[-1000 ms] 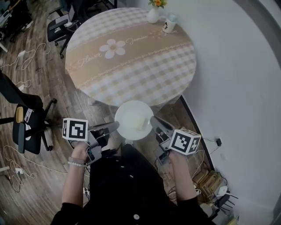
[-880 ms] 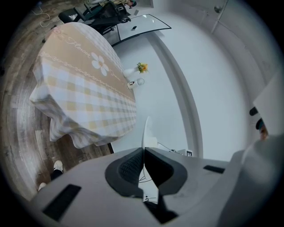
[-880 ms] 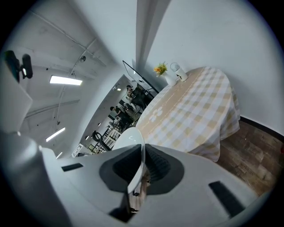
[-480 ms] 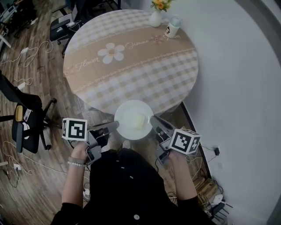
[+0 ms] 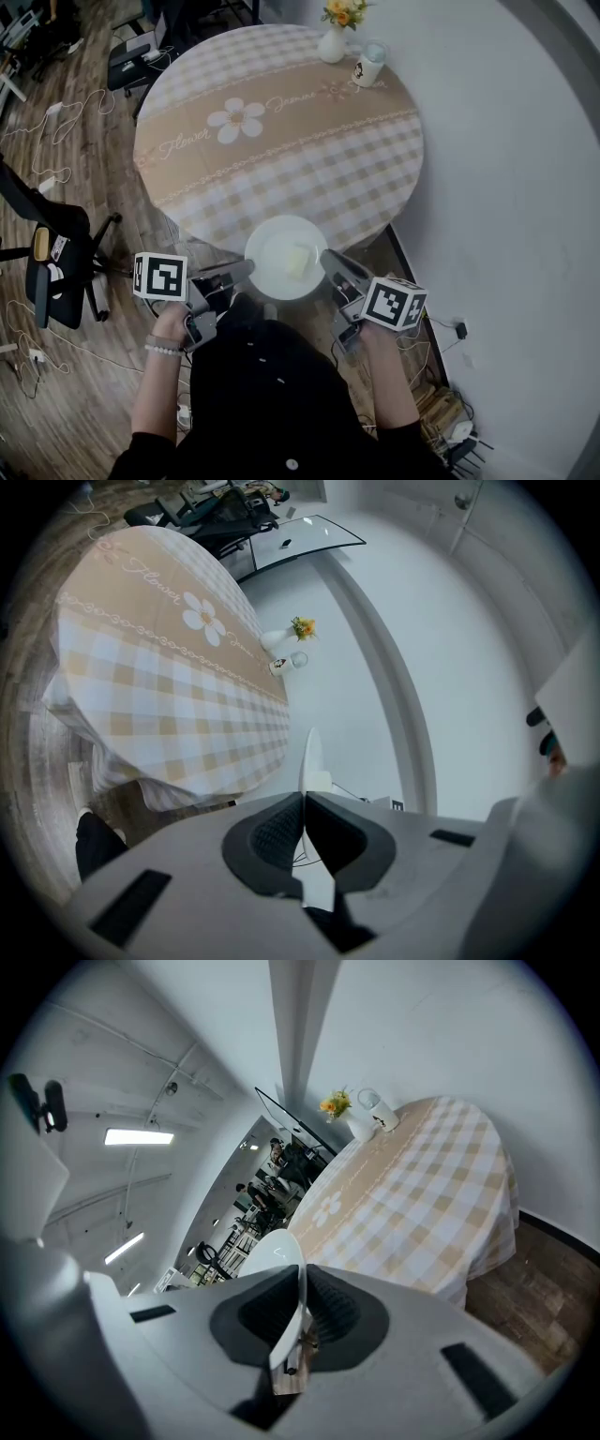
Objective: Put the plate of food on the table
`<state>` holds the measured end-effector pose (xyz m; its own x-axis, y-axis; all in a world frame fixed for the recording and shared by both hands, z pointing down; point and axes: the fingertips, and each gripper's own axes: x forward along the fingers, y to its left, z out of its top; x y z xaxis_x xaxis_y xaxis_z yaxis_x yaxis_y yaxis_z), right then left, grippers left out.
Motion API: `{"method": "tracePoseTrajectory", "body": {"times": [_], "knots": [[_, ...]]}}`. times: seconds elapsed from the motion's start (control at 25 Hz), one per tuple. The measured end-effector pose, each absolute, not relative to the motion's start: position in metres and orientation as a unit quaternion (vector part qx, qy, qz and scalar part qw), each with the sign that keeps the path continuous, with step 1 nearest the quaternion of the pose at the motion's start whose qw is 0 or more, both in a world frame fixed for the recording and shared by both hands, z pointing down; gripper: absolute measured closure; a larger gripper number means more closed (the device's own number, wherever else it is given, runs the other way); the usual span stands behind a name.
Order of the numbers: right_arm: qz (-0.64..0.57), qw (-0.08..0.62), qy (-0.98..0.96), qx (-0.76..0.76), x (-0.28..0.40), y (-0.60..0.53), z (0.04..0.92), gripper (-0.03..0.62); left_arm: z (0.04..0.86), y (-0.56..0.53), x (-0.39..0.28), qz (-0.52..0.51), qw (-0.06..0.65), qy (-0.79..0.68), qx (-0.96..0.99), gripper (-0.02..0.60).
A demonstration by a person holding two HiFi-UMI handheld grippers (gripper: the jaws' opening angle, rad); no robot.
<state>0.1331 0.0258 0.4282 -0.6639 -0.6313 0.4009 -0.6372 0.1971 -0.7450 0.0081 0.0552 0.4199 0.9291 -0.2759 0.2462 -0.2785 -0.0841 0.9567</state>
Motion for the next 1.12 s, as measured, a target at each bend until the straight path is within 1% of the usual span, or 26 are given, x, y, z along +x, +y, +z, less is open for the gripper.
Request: {"method": "tracePoseTrajectory", "body": {"times": [0.08, 0.24, 0.32, 0.4, 0.56, 0.8, 0.92, 1.04, 1.12], "knots": [[0.483, 0.002, -0.774, 0.410, 0.133, 0.020, 0.428, 0.580, 0.417, 0.053, 0.010, -0.011, 0.674, -0.190, 0.714, 0.575], [0.483, 0.001, -0.773, 0.411, 0.131, 0.006, 0.429, 0.580, 0.423, 0.035, 0.006, 0.000, 0.652, -0.187, 0.734, 0.575], [0.484, 0.001, -0.771, 0.414, 0.130, -0.002, 0.429, 0.580, 0.422, 0.028, 0.005, -0.005, 0.668, -0.188, 0.720, 0.575], [0.484, -0.002, -0.769, 0.418, 0.128, -0.011, 0.429, 0.580, 0.422, 0.017, 0.003, -0.002, 0.665, -0.184, 0.724, 0.575], [0.482, -0.005, -0.765, 0.428, 0.124, -0.031, 0.426, 0.580, 0.418, -0.004, -0.001, -0.002, 0.680, -0.176, 0.712, 0.575], [0.484, -0.007, -0.753, 0.445, 0.119, -0.060, 0.427, 0.580, 0.417, -0.040, -0.006, 0.007, 0.681, -0.158, 0.715, 0.575], [0.486, -0.007, -0.747, 0.454, 0.117, -0.073, 0.428, 0.580, 0.421, -0.057, -0.009, 0.018, 0.669, -0.151, 0.728, 0.575], [0.488, -0.010, -0.741, 0.460, 0.114, -0.083, 0.428, 0.580, 0.420, -0.067, -0.011, 0.016, 0.684, -0.144, 0.715, 0.575], [0.493, -0.015, -0.738, 0.461, 0.111, -0.088, 0.430, 0.580, 0.423, -0.076, -0.015, 0.027, 0.662, -0.137, 0.737, 0.575]]}}
